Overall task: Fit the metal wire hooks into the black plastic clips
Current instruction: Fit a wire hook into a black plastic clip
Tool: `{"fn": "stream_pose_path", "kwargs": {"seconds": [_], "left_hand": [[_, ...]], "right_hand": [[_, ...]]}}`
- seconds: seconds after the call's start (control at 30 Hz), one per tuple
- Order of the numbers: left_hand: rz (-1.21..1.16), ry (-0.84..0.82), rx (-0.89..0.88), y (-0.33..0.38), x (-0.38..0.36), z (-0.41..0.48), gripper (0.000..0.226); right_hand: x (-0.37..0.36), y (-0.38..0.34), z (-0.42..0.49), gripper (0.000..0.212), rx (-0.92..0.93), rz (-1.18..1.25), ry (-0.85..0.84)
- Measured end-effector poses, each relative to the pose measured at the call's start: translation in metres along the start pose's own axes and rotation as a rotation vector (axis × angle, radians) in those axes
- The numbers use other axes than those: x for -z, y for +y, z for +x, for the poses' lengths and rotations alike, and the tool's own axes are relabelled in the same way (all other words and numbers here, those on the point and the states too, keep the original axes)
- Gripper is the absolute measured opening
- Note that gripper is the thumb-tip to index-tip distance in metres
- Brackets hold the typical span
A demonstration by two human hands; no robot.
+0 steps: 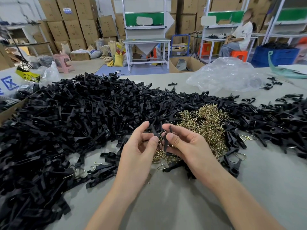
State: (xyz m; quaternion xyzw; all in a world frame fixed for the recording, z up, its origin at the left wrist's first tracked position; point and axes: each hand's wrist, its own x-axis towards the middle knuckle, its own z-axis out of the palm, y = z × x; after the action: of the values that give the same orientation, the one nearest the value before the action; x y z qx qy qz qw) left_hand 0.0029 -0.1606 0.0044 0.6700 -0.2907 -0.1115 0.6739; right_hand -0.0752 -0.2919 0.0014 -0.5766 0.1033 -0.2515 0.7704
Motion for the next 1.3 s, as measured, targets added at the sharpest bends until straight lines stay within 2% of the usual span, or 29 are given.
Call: {"fn": "stream_pose_path", "kwargs": {"seconds": [0.07, 0.2, 0.33, 0.4, 0.6, 0.67, 0.8, 0.87, 1.07, 1.3], "left_hand": [[-0.049, 0.011, 0.015, -0.001, -0.0003, -0.0004, 0.047], [-0.125, 0.009, 0.033, 0.0036, 0.0032, 0.0005, 0.029], [-0.299, -0.067, 0.129, 0.0056, 0.0005, 0.0021, 0.036], [-0.256, -0.076, 0.102, 0.0054, 0.0001, 0.0022, 0.037], [0.02, 0.037, -0.031, -0.0023, 0.0013, 0.003, 0.024], [0.061, 0.021, -0.059, -0.0031, 0.0016, 0.0033, 0.024], [0.122, -0.1, -0.102, 0.0021, 0.0009, 0.0001, 0.049], [0.144, -0.113, -0.101, 0.0024, 0.0004, -0.0005, 0.053], [0.07, -0.059, -0.072, 0.001, 0.0014, -0.0013, 0.022], [0.062, -0.049, -0.09, 0.0007, 0.0006, -0.0021, 0.021]], "right_hand": [[0.0002, -0.0002, -0.0003, 0.027, 0.003, -0.005, -0.004], [0.0004, -0.001, -0.0016, 0.03, 0.006, -0.024, -0.028], [0.0003, -0.0019, -0.0021, 0.029, 0.027, -0.046, -0.016], [-0.0005, -0.0032, -0.0027, 0.029, 0.034, -0.058, -0.017], [-0.0023, -0.0061, -0.0035, 0.035, 0.065, -0.126, -0.009], [-0.0023, -0.0069, -0.0036, 0.037, 0.072, -0.133, 0.002], [-0.0021, -0.0069, -0.0039, 0.038, 0.074, -0.154, 0.006], [-0.0018, -0.0066, -0.0038, 0.036, 0.071, -0.154, 0.009], [-0.0002, -0.006, -0.0026, 0.03, 0.065, -0.105, 0.018], [0.0023, -0.0051, -0.0014, 0.034, 0.059, -0.073, 0.018]]}}
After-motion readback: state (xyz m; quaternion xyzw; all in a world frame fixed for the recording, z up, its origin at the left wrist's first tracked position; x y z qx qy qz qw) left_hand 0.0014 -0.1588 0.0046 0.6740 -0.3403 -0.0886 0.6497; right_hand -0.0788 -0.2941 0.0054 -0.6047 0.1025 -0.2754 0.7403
